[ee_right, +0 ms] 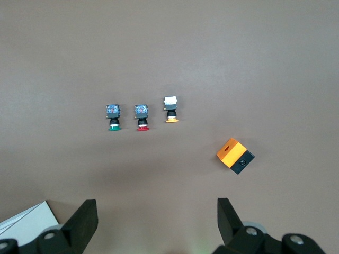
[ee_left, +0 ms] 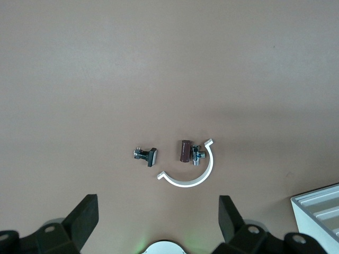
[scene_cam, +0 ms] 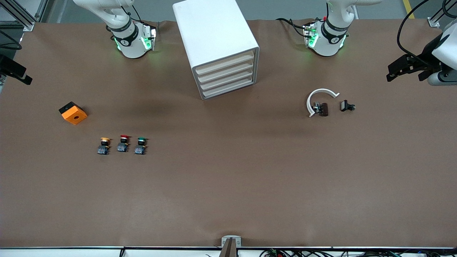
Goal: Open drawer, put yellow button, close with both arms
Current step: 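Move the left gripper toward the white drawer cabinet's handle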
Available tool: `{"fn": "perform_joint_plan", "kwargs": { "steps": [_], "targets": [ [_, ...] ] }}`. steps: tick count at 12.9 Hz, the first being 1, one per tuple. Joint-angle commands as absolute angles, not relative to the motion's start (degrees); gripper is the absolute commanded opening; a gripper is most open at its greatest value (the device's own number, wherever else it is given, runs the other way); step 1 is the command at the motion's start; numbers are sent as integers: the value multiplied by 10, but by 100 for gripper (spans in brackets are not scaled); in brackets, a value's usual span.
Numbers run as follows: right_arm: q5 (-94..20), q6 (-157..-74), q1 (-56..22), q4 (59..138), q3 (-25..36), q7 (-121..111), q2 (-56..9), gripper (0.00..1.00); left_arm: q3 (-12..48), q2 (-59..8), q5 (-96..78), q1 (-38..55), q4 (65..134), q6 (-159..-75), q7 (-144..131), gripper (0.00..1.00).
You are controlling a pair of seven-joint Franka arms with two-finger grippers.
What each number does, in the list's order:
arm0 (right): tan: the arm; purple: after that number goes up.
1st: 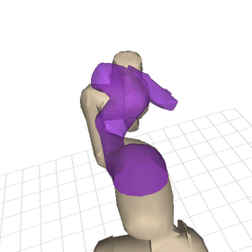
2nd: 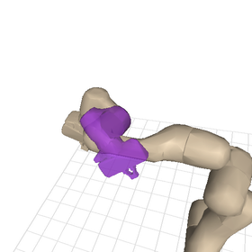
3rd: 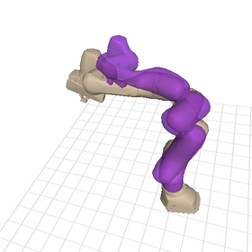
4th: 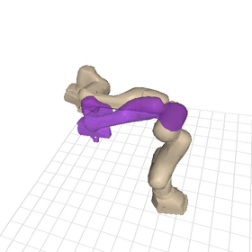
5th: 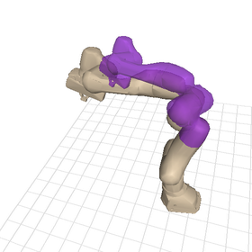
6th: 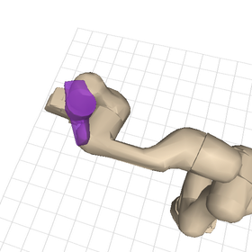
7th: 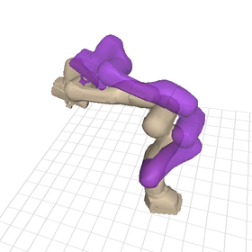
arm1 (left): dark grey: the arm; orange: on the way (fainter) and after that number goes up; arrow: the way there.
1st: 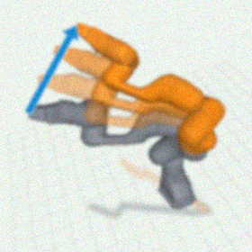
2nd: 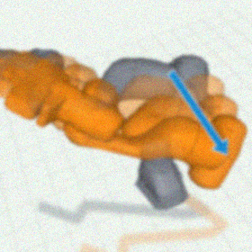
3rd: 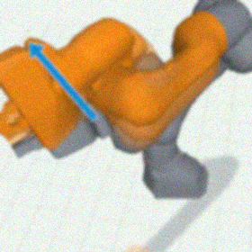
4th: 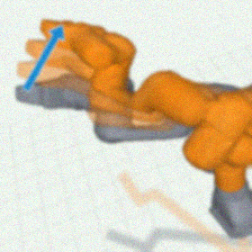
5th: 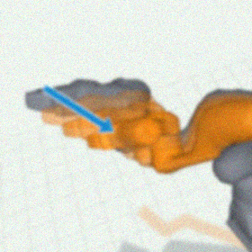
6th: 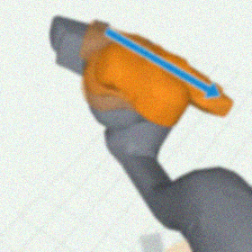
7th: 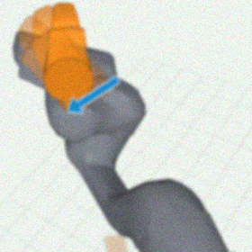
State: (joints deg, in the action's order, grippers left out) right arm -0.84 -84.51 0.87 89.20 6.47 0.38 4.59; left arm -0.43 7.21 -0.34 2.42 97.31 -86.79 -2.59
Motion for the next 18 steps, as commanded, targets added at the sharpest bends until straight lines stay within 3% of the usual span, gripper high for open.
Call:
{"fn": "perform_joint_plan", "kwargs": {
  "steps": [1,10,14,18],
  "targets": [
    [-1,-851,14,907,58,10,62,100,-2,65,-12,24,957,-855,-29,100],
    [-1,-852,11,907,60,10,61,100,10,33,-5,16,944,-819,-38,100],
    [-1,-852,11,907,60,9,62,100,11,-38,-11,15,950,-830,-41,100],
    [-1,-850,10,907,59,8,62,100,10,-125,-12,15,969,-909,-47,100]
  ]
}}
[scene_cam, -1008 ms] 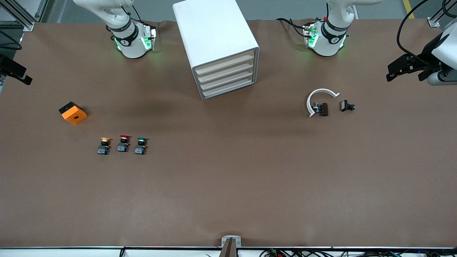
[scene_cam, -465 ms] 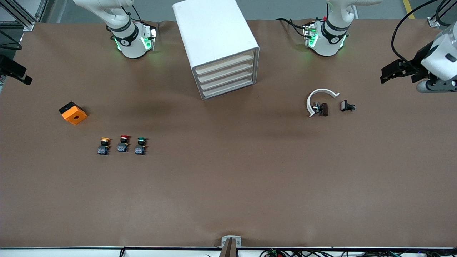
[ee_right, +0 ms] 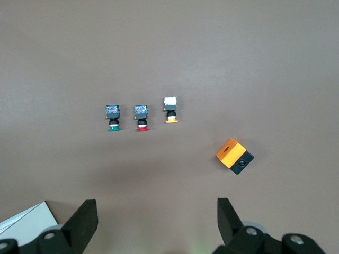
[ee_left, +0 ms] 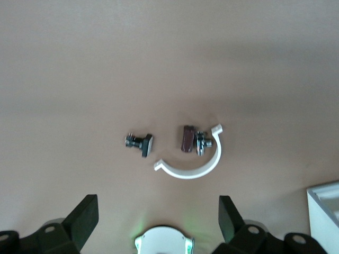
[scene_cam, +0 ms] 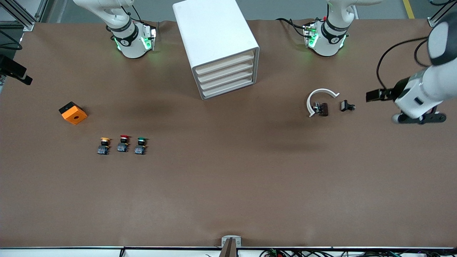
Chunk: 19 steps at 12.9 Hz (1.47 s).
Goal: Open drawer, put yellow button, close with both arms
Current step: 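Move the left gripper toward the white drawer cabinet's handle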
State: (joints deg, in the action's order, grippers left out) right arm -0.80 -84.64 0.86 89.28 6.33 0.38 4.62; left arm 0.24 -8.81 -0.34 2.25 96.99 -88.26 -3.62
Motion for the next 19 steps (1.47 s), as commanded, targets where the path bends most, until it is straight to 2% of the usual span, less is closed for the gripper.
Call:
{"fn": "perform_joint_plan", "kwargs": {
  "steps": [1,4,7,10,14,16,19],
  "targets": [
    [-1,-851,9,906,59,8,62,100,10,-153,-12,15,968,-931,-62,100],
    [-1,-852,10,906,59,8,61,100,11,-216,-7,21,967,-984,-120,100],
    [-1,-849,10,906,60,6,60,100,18,-253,-6,30,962,-989,-200,100],
    [-3,-848,13,906,59,6,61,100,58,-284,-16,32,957,-974,-354,100],
    [-8,-846,59,906,12,6,62,100,98,-318,-63,32,918,-852,-539,100],
    [-9,-846,60,906,11,6,62,100,109,-326,-109,32,916,-783,-605,100],
    [-9,-846,55,906,12,6,62,100,116,-351,-217,33,907,-762,-771,100]
  ]
}}
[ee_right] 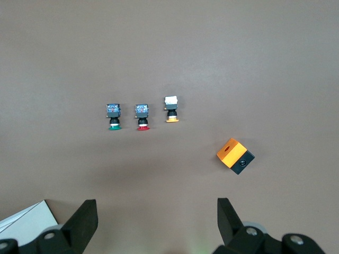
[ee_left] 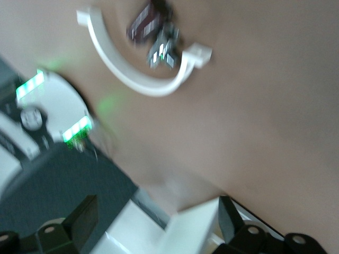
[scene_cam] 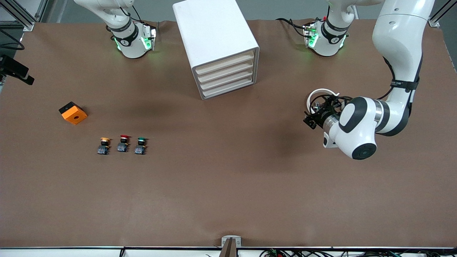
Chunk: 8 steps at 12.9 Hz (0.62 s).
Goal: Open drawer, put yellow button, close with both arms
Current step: 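Move the left gripper toward the white drawer cabinet's handle, then grasp the drawer handle with the left gripper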
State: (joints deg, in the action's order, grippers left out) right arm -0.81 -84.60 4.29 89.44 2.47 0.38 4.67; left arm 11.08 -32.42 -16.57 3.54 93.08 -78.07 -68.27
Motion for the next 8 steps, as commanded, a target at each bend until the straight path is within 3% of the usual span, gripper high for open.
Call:
{"fn": "perform_joint_plan", "kwargs": {
  "steps": [1,8],
  "targets": [
    [-9,-846,55,906,12,6,62,100,118,-362,-250,33,906,-762,-825,100],
    [-8,-846,56,904,13,6,62,100,200,-400,-367,33,904,-744,-1096,100]
  ]
}}
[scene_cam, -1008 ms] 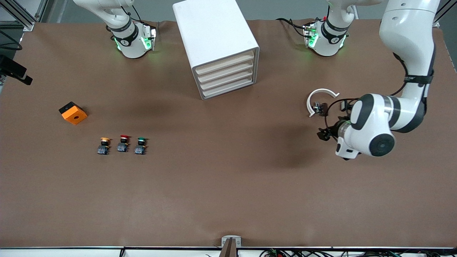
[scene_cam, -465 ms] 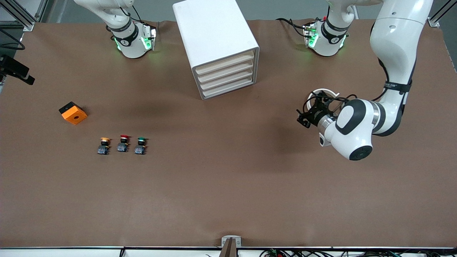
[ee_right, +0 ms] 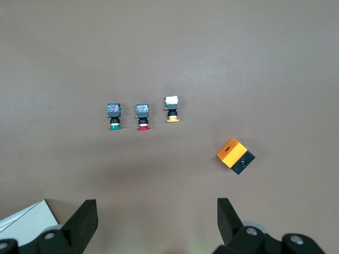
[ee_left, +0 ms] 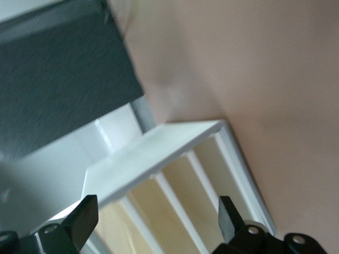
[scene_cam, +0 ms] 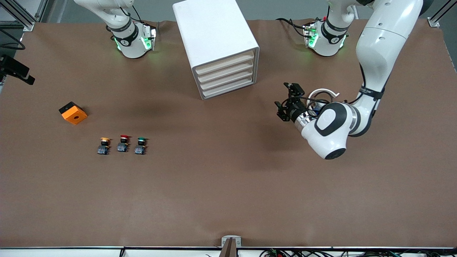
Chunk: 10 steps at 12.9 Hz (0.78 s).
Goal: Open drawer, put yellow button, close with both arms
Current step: 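Grasp the drawer handle with the left gripper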
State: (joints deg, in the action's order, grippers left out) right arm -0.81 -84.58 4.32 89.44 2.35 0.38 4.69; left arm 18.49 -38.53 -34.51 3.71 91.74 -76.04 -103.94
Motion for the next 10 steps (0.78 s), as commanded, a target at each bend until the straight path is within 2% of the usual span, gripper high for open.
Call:
{"fn": "perform_joint_plan", "kwargs": {
  "steps": [1,4,10],
  "targets": [
    [-8,-845,56,902,13,5,60,100,218,-406,-368,33,903,-744,-1119,100],
    [-8,-843,56,900,13,8,59,100,261,-435,-390,33,912,-725,-1155,100],
    [-8,-841,55,899,12,13,59,100,266,-456,-473,90,929,-726,-1194,99]
  ]
}}
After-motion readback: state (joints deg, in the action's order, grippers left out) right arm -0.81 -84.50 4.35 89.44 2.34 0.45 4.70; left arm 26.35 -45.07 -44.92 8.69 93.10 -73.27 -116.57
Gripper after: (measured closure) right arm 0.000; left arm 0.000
